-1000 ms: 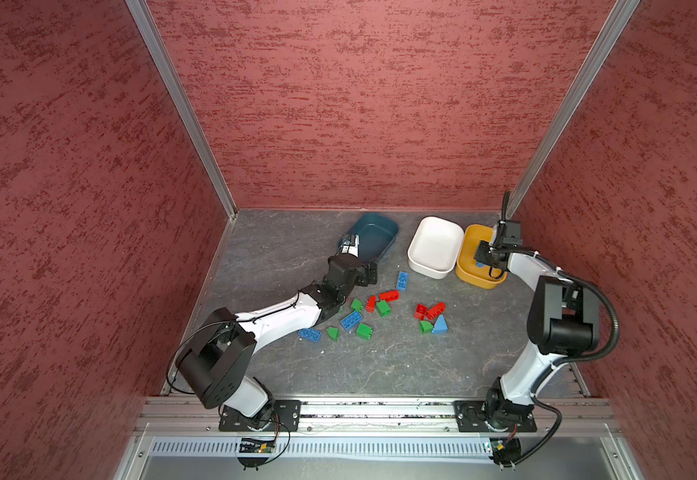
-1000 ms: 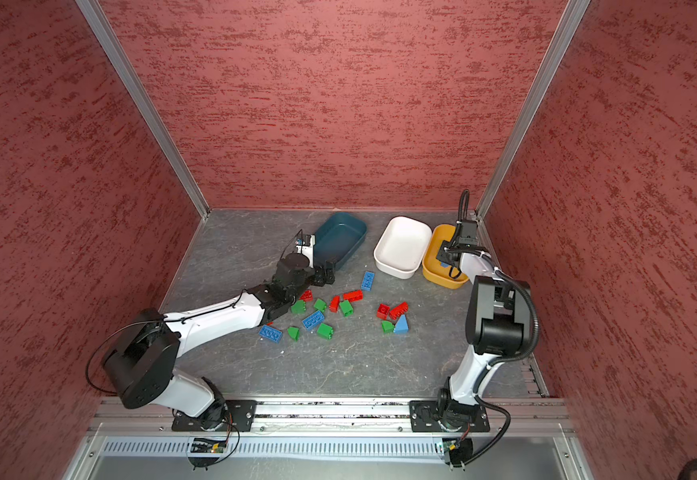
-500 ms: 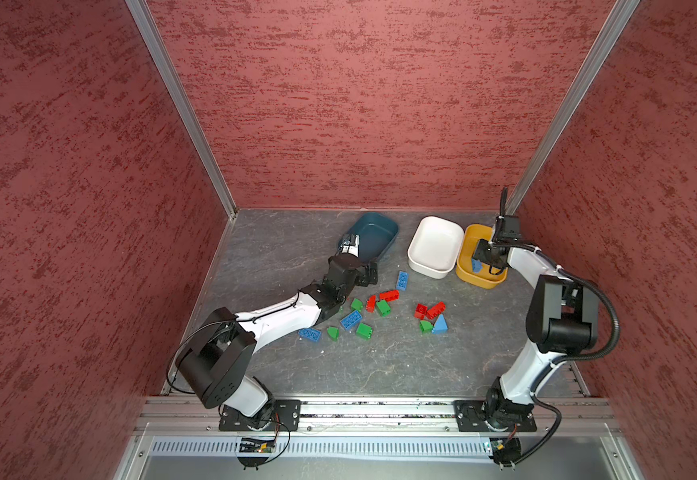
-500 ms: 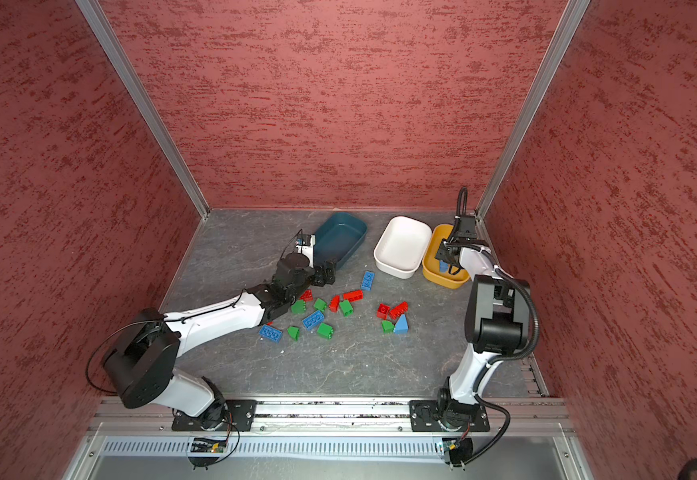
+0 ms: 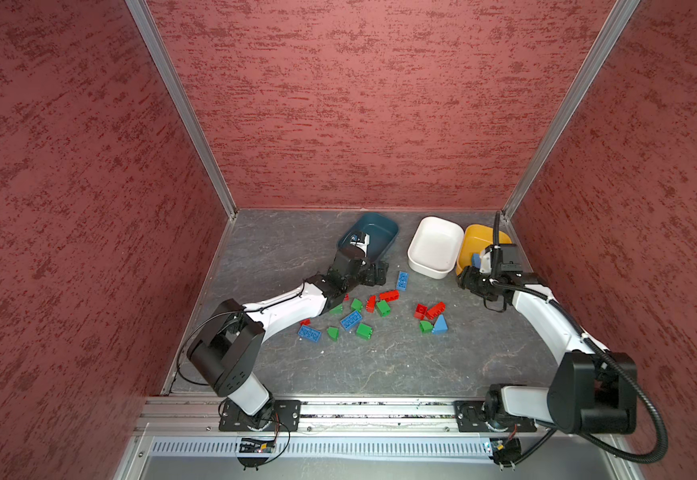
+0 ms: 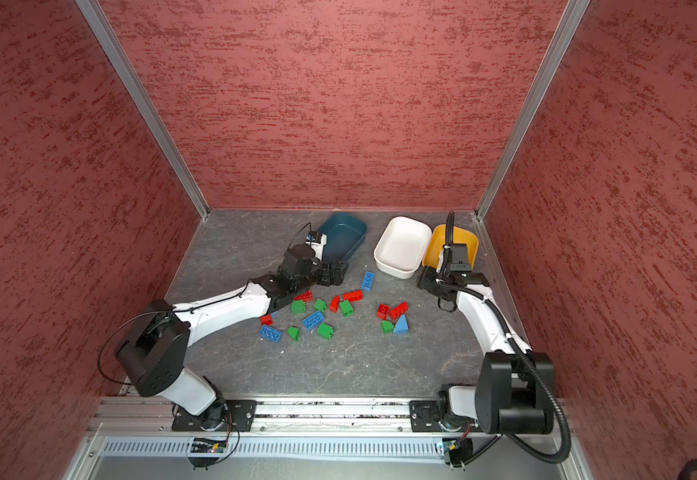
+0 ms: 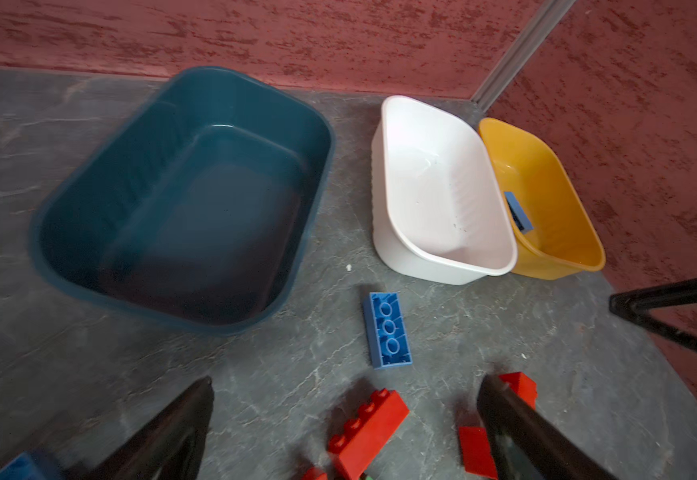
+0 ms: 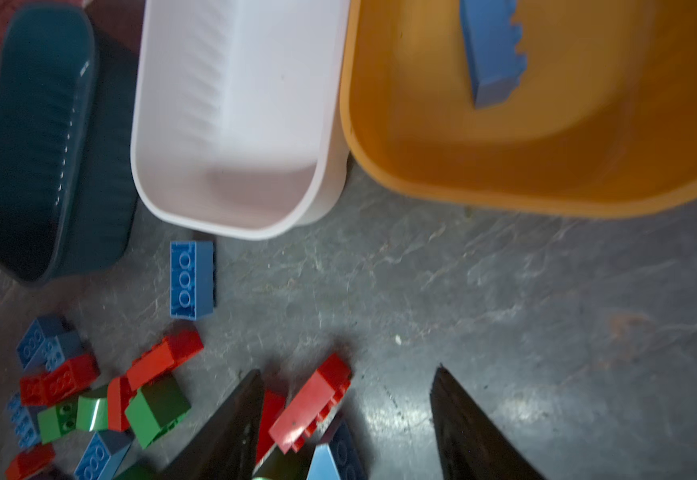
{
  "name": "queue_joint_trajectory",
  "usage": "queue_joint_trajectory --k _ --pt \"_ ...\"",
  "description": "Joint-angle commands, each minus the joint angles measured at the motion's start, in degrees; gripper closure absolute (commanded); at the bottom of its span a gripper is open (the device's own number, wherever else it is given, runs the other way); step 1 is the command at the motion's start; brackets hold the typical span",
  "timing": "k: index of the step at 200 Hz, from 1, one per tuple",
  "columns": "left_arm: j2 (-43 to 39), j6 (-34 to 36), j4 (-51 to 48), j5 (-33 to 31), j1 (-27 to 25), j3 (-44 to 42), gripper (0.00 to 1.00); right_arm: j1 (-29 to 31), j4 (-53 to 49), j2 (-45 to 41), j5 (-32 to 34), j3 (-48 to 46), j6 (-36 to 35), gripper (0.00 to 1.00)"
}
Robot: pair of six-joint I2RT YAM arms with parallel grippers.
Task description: Sort the legos into containers by color
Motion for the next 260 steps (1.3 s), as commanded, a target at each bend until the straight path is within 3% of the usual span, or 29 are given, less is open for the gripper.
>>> queue_joint_trajectory --k 1,53,143,213,260 --pt "1.55 3.58 -6.88 9.78 -1.89 2.38 0.01 3.74 -6.16 -2.39 -4.48 -4.04 2.93 0.36" --pt "2.74 4.30 -9.76 10.04 -5.60 3.58 0.01 9.74 -7.26 -4.03 -4.32 -9.75 5.98 0.38" --pt "3.79 2.96 -8.81 6.12 -6.44 4.32 0.00 16.31 -4.20 2.95 1.05 -9.21 5.49 0.42" --pt "3.98 2.02 -9.13 5.29 -6.49 4.18 0.01 23.84 -4.29 7.98 12.18 -6.57 5.27 0.46" --pt "4.30 1.22 -8.88 4.82 -6.47 3.87 0.01 24.10 -6.32 2.92 19.54 -6.62 8.00 0.40"
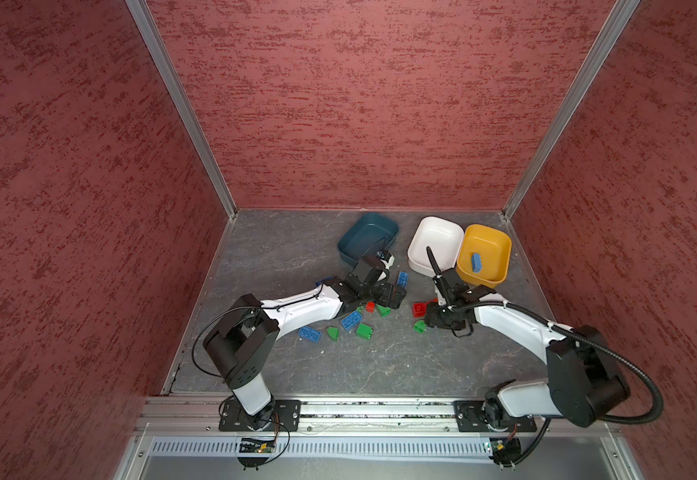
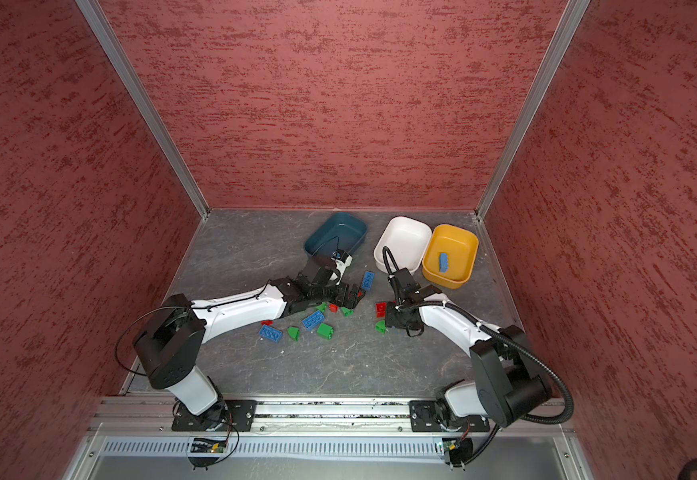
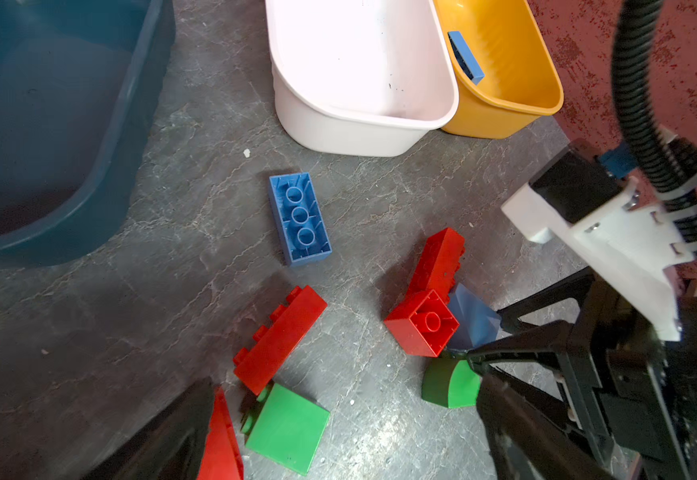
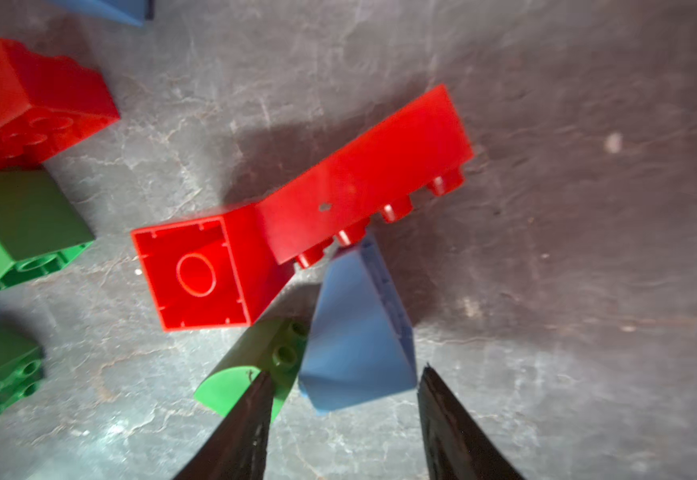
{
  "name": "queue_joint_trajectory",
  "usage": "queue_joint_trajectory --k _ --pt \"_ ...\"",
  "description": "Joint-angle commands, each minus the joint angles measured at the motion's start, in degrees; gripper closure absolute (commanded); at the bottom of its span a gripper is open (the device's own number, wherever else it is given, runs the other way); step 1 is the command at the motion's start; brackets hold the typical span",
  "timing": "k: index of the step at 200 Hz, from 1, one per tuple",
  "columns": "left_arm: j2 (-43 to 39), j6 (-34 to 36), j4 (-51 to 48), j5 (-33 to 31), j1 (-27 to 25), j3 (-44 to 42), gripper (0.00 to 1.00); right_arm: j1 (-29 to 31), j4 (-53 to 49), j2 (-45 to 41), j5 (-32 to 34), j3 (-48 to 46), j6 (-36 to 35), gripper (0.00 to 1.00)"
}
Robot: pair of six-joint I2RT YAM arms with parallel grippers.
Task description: Sort the legos into containers by color
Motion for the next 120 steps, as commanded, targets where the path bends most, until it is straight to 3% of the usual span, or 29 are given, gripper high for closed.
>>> queue_joint_trajectory --k 1,29,69,120 --pt "0.55 -0.75 0.26 -0.89 -0.17 0.96 0.01 0.27 -2.39 -2.52 8.29 -0.75 1.95 0.40" --pt "0.92 -0.82 0.29 -0.88 -0.15 1.24 0.00 0.27 0.72 -0.76 1.18 -0.37 -0.85 0.39" --pt "0.74 1.11 0.02 1.39 -0.48 1.11 0.01 0.35 0.72 6.22 0.37 1.74 -1.29 0.38" --pt "3.81 13.01 -6.87 0.28 -5.81 4.67 0.01 0.54 4.74 5.85 3.26 -1.89 1.70 0.50"
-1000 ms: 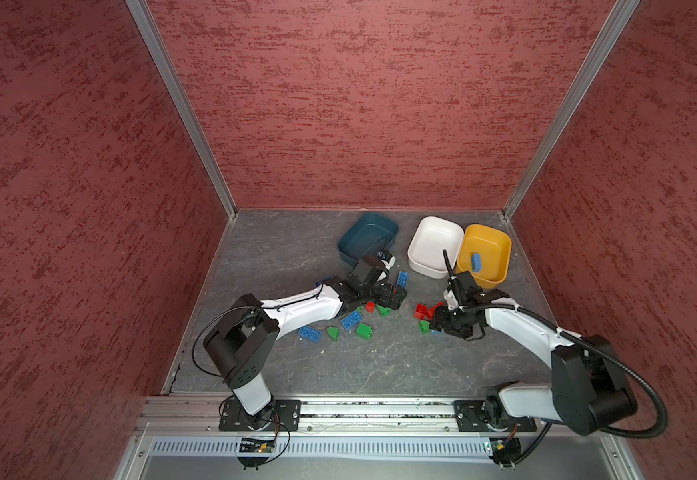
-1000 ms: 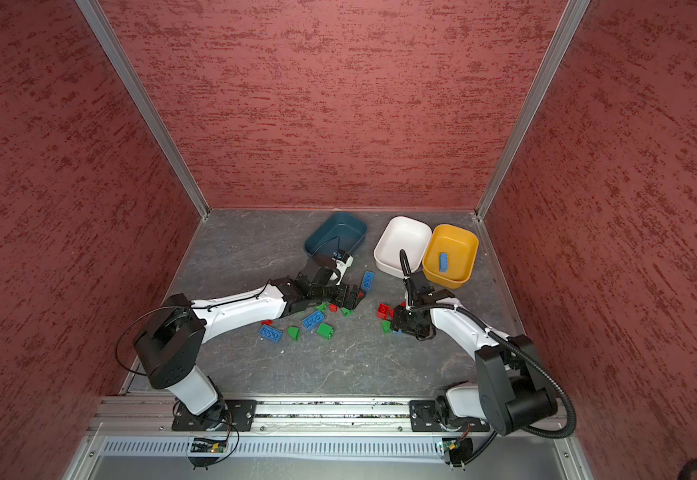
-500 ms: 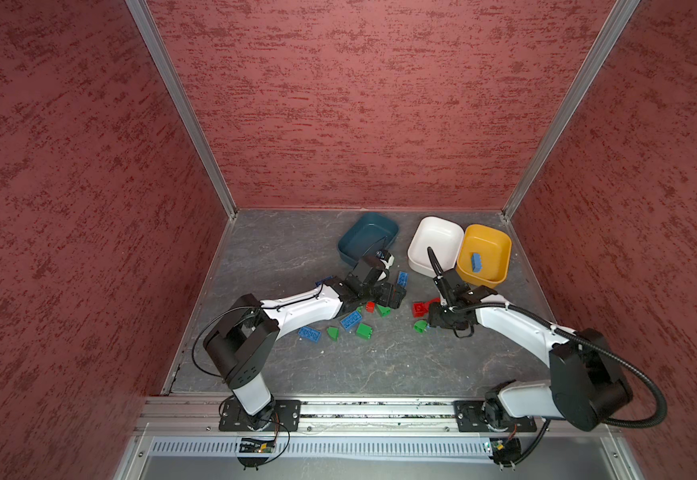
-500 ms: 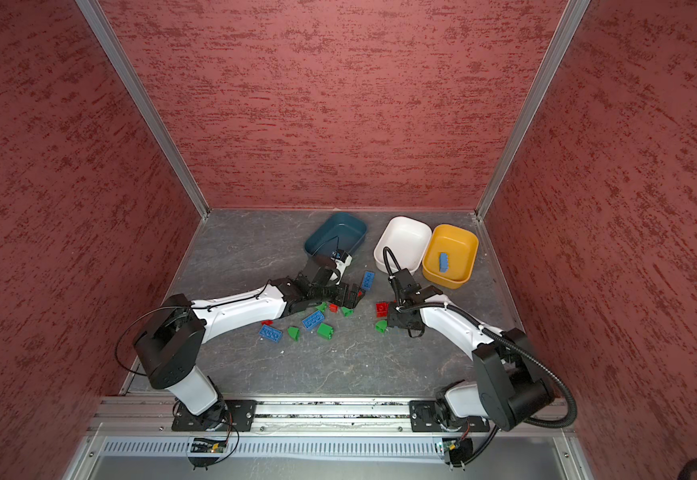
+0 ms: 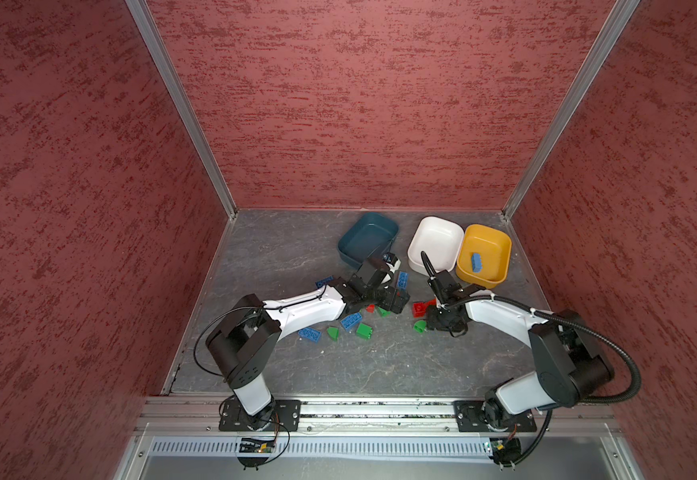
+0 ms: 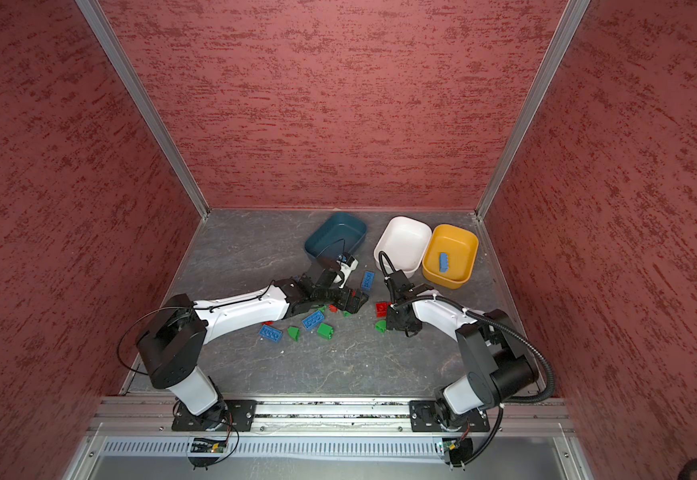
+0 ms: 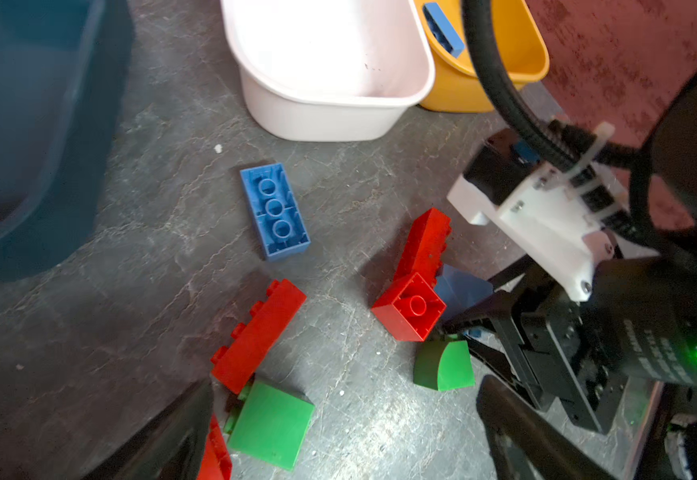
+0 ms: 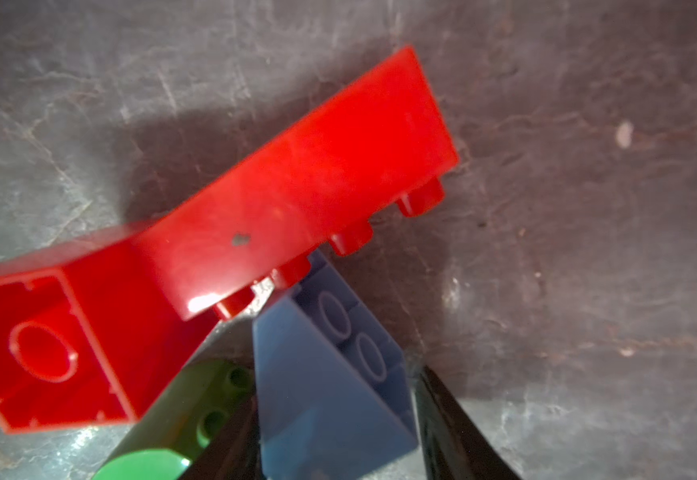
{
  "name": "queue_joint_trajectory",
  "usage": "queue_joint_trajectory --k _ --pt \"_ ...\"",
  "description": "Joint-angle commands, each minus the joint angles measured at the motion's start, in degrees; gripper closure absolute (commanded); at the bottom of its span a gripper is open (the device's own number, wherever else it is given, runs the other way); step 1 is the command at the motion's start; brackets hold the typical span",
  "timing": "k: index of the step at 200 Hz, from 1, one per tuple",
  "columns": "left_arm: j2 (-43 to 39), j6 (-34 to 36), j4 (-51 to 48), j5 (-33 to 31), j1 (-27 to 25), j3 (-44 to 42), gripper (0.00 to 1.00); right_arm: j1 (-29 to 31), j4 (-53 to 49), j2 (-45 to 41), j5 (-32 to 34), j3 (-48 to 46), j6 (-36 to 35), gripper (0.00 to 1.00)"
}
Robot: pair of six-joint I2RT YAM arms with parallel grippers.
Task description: Sort the legos into containers by color
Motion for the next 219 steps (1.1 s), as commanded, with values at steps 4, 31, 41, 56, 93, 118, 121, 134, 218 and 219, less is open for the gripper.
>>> queue_joint_trajectory --k 4,31,41,56,93,118,121,134,218,219 --pt "2.70 7.62 -4.37 -0.30 -2.95 2.59 0.01 0.33 3.54 -0.85 2.14 -2.21 1.50 0.50" --pt "4.34 7.51 -4.50 1.86 -3.62 3.25 0.01 0.34 6.88 -0.58 2.91 -2.84 0.34 0.45" --pt "4.37 6.88 -3.77 2.01 -3.85 2.93 0.01 0.34 7.67 -0.05 2.57 -2.66 0.12 0.45" --pt "4.26 5.78 -2.35 2.16 -3.82 2.02 0.01 0.34 8.69 0.67 1.69 -2.66 -0.49 0.47" --pt "3.81 3.80 -1.32 1.00 -3.76 0.49 0.01 0.34 5.98 -2.64 3.97 -2.77 -1.17 0.65" --pt "2.61 2.27 0.28 -0.32 -3.45 -0.86 0.01 0.03 3.67 -10.62 7.39 -2.22 -2.50 0.71" --pt "2.43 1.98 0.52 -0.65 -3.48 -1.01 0.01 -0.16 3.53 -11.57 7.78 -2.01 -2.63 0.71" --pt "1.98 0.83 1.51 -2.03 -3.35 -1.35 0.01 -1.91 3.94 -15.49 8.99 -1.10 -3.37 0.72" --pt "1.87 -1.41 3.03 -0.50 -3.18 -1.20 0.01 -23.80 21.60 -11.47 4.36 4.04 -6.41 0.72" --pt "1.91 -1.43 3.00 -0.47 -3.22 -1.21 0.01 -23.95 21.66 -11.23 4.38 4.28 -6.47 0.72"
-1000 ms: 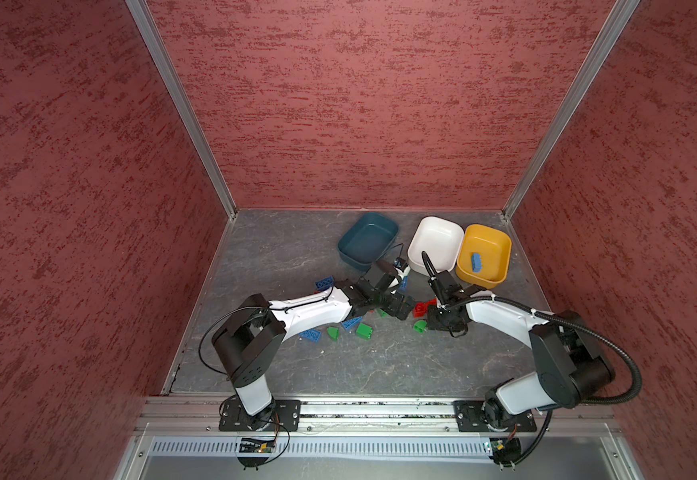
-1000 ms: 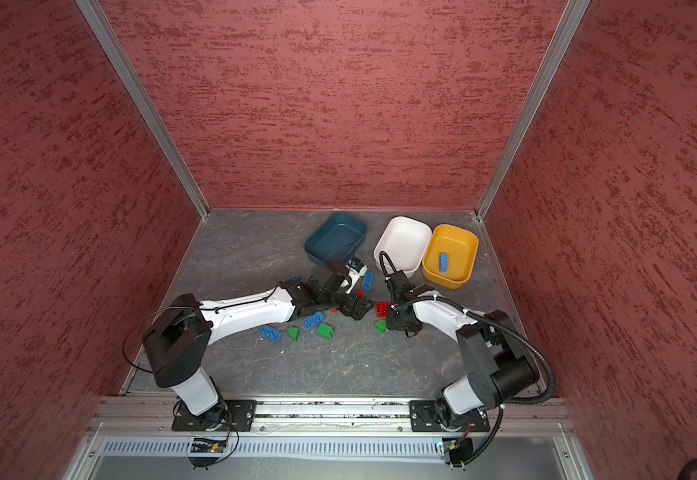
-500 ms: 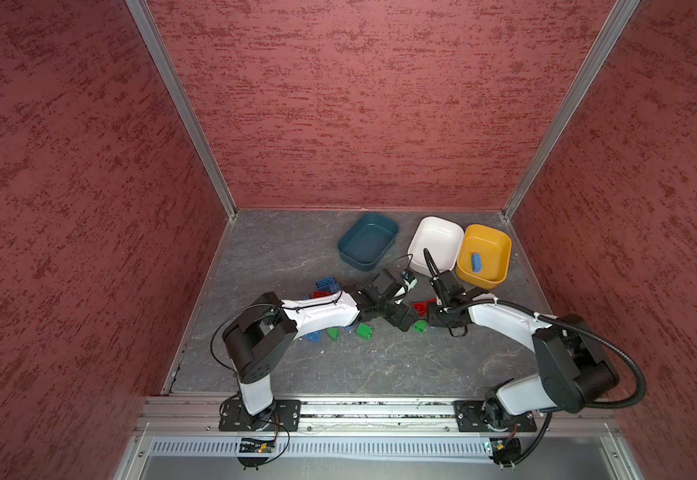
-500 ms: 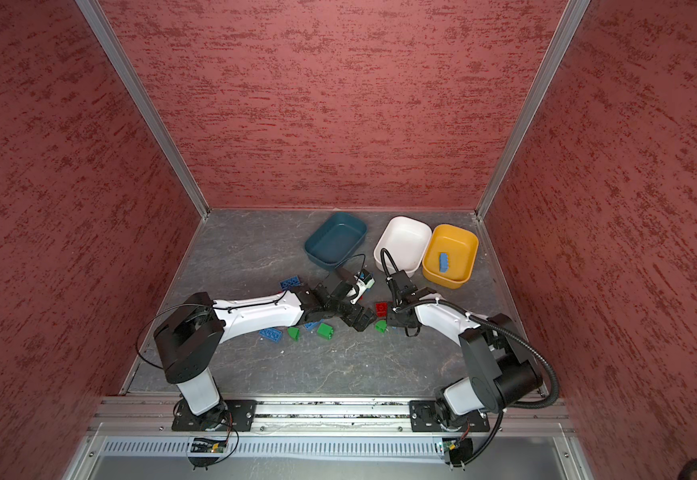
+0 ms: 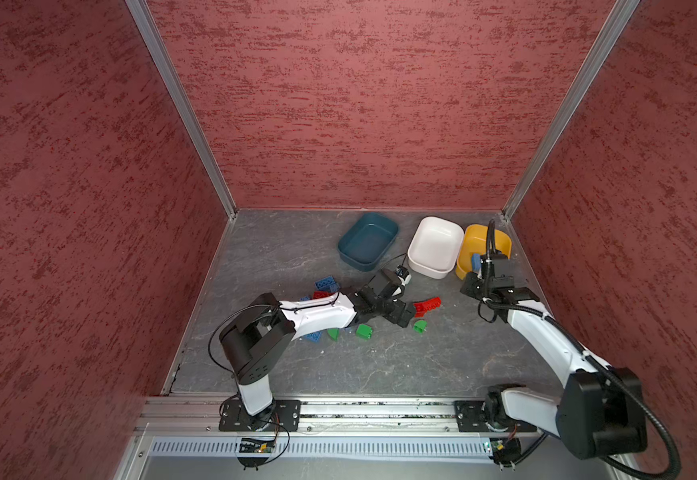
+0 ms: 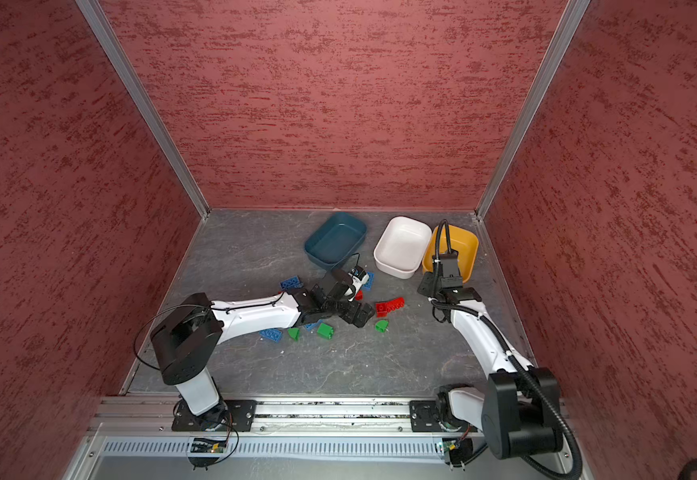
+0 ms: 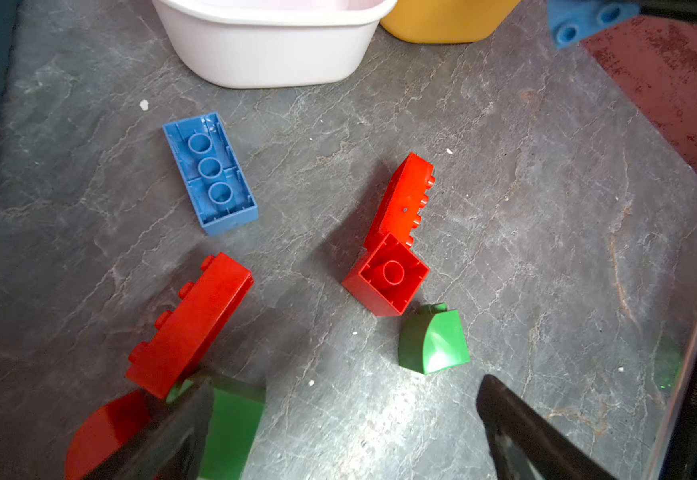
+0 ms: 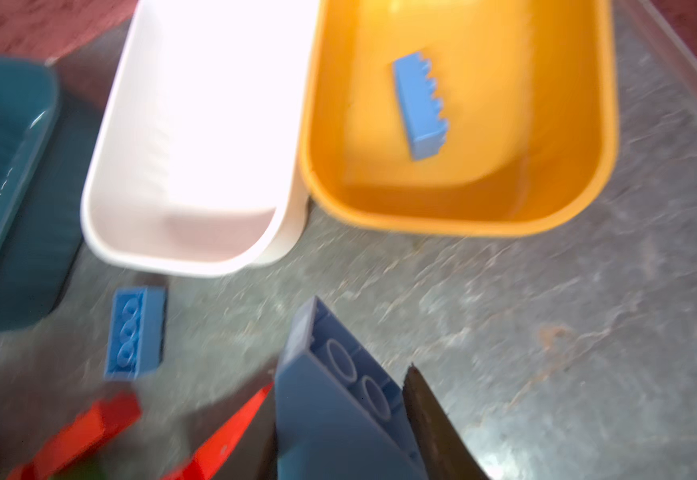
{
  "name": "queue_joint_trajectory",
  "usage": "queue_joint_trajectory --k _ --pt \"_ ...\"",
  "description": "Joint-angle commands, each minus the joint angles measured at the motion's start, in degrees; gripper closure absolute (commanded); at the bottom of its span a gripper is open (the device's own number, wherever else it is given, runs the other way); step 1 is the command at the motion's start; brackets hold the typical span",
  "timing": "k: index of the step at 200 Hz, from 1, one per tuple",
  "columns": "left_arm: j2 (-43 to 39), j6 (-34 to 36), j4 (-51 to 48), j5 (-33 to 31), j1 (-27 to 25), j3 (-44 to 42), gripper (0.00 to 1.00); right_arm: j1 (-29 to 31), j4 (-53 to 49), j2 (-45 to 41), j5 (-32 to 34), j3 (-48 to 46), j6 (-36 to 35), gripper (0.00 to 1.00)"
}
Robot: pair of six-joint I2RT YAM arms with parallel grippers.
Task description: Sort the legos into containers by color
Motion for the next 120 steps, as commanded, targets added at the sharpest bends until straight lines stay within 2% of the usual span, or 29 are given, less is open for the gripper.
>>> queue_joint_trajectory --k 1,34,82,103,120 --pt "-1.10 -0.92 1.05 1.01 0.04 0.22 0.01 -2.97 6.61 3.85 -0.68 4.22 -2.50 0.72" --pt "-0.21 -1.02 0.13 0.88 0.06 1.55 0.01 -6.13 7.96 11.26 1.61 9.06 -4.27 0.71" --pt "-0.12 -1.10 -0.04 -0.09 0.11 1.87 0.01 -8.18 7.52 22.53 -1.30 16.98 -6.82 0.69" --pt "-0.20 -1.35 -0.08 -0.60 0.24 1.66 0.01 -8.24 6.62 26.17 -1.73 20.02 -7.89 0.64" --pt "-0.29 -1.78 0.03 -1.04 0.35 1.55 0.00 -8.23 5.68 27.57 -2.85 21.76 -8.19 0.53"
